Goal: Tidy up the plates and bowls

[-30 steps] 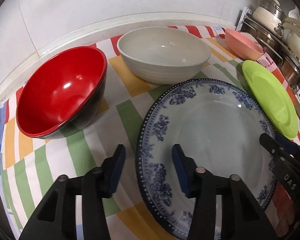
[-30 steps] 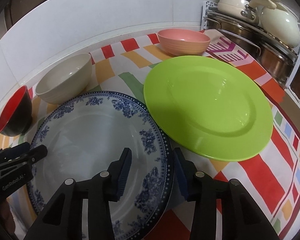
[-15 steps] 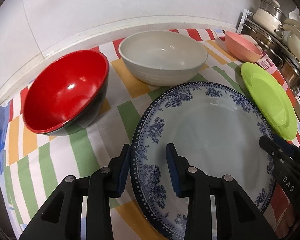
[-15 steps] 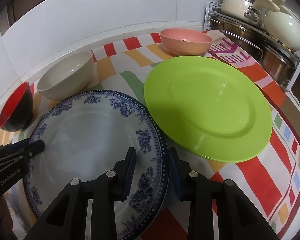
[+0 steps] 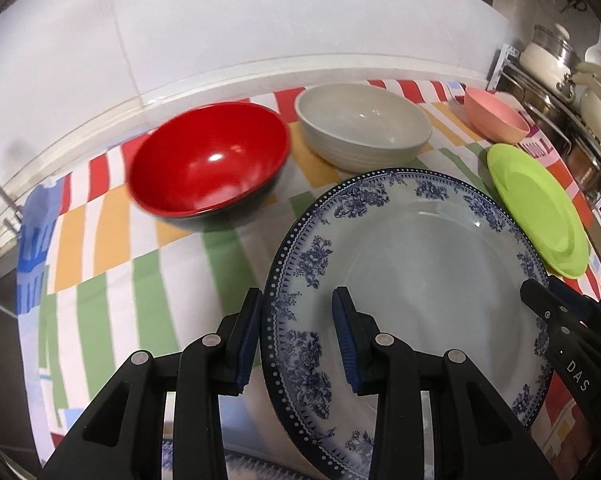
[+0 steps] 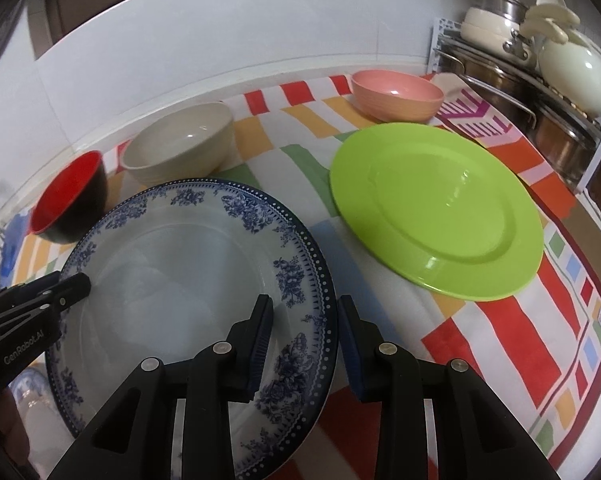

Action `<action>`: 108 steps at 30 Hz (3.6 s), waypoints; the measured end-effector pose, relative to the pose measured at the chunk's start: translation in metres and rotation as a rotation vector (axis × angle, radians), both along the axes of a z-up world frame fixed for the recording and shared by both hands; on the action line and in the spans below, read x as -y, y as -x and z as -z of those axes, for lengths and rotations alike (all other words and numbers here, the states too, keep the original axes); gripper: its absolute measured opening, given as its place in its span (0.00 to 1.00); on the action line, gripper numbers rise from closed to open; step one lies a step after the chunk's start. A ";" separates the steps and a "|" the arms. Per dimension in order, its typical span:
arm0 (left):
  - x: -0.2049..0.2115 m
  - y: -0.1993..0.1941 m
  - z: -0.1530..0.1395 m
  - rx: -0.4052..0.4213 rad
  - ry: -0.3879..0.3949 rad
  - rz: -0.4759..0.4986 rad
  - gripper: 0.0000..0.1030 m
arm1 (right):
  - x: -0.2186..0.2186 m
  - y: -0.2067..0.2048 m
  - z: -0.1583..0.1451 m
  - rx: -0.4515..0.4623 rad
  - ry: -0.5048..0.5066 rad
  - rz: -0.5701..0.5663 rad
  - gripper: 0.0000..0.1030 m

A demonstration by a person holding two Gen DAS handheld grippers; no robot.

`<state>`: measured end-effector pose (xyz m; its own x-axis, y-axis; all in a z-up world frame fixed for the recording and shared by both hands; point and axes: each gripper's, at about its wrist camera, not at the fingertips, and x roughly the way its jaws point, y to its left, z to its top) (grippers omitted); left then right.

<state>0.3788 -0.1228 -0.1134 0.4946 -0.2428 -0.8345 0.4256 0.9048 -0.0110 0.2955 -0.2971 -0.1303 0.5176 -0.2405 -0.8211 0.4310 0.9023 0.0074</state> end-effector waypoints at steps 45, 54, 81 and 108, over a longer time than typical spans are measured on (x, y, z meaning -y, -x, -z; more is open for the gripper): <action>-0.205 0.098 0.005 -0.050 -0.022 -0.134 0.35 | -0.191 0.062 -0.010 -0.069 -0.002 -0.200 0.33; -0.210 0.108 0.014 -0.086 -0.044 -0.104 0.35 | -0.200 0.071 0.001 -0.127 -0.012 -0.202 0.33; -0.210 0.105 0.027 -0.140 -0.061 -0.078 0.40 | -0.203 0.071 0.013 -0.191 -0.008 -0.216 0.35; -0.121 0.112 -0.048 0.128 -0.025 0.045 0.76 | -0.127 0.090 -0.047 0.031 0.087 -0.095 0.68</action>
<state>0.2664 -0.0018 -0.0654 0.5865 -0.2468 -0.7715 0.4619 0.8843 0.0683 0.2059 -0.1697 -0.0833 0.5660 -0.2591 -0.7826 0.3445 0.9368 -0.0609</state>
